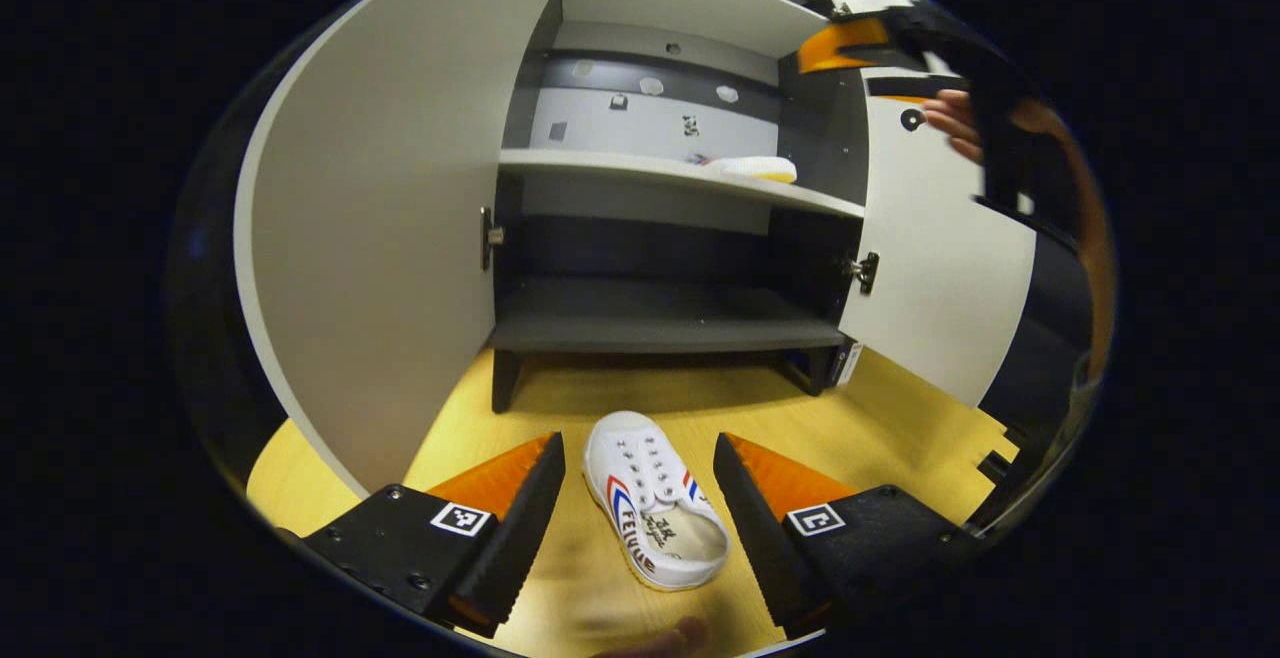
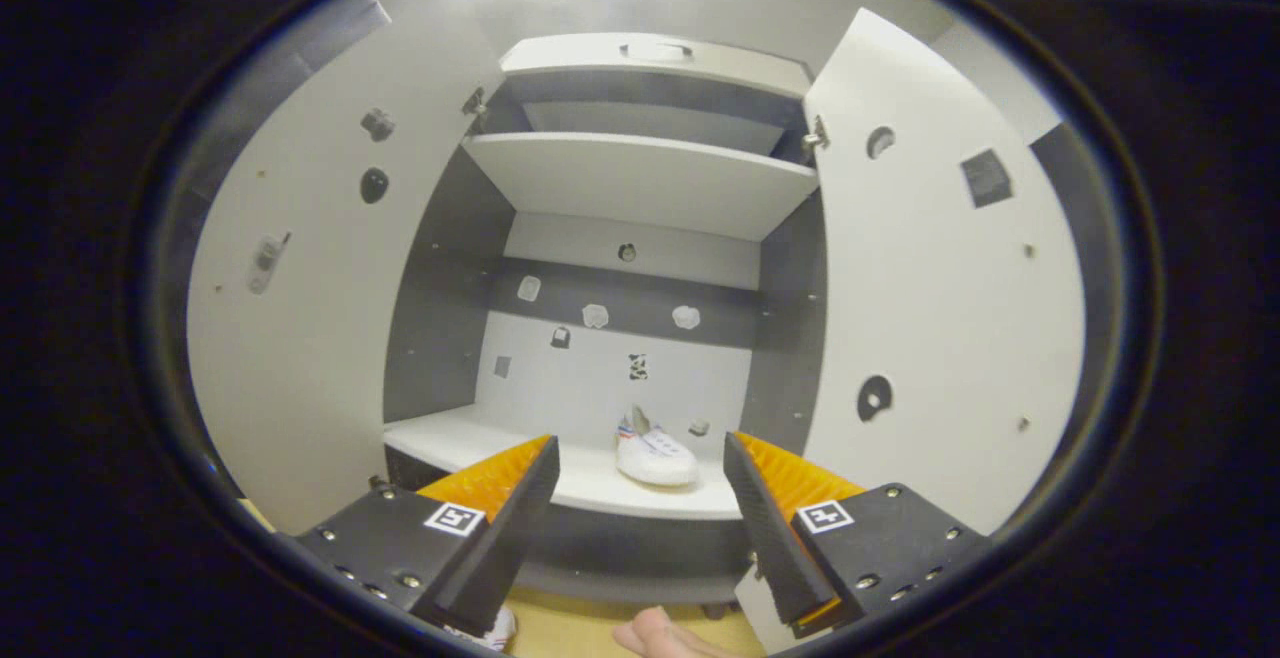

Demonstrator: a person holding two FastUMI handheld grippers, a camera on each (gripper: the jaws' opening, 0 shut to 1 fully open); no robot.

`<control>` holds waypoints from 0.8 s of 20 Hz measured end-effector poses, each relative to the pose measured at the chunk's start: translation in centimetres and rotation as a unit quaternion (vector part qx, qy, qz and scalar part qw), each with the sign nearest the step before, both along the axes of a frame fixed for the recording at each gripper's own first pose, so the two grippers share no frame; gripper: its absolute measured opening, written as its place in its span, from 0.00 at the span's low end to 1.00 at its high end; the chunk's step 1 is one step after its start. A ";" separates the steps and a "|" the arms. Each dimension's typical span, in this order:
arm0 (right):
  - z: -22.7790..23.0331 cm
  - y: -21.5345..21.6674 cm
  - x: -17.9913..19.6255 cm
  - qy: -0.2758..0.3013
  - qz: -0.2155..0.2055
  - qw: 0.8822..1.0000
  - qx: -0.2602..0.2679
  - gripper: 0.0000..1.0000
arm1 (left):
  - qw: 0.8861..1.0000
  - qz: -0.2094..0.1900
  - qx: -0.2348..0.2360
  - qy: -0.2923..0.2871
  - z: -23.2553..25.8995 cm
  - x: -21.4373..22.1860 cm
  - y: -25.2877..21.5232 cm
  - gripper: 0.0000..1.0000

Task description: Grab one shoe with the right hand and put it into the shoe cabinet, grab the other shoe with the left hand and put it into the shoe cabinet; then close the right door with the right hand and the left door with the left hand.

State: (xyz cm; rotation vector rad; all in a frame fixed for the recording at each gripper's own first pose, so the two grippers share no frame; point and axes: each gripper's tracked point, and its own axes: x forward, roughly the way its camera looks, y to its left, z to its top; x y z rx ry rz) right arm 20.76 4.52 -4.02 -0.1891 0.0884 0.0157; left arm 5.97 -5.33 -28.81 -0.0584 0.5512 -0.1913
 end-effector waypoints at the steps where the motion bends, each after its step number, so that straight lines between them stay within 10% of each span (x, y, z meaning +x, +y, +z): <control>1: -0.8 -0.6 -2.4 0.007 -0.008 1.000 -0.001 0.98 | 1.000 -0.004 0.004 0.015 -1.0 -0.1 -0.1 0.92; 8: -5.9 -4.7 -13.6 0.045 -0.052 0.996 0.055 0.98 | 0.993 0.016 0.023 0.111 -8.4 0.4 0.9 0.88; 16: -5.1 -7.7 -16.2 0.009 -0.073 0.994 0.079 0.98 | 0.988 0.020 -0.002 0.155 -11.7 1.9 0.6 0.56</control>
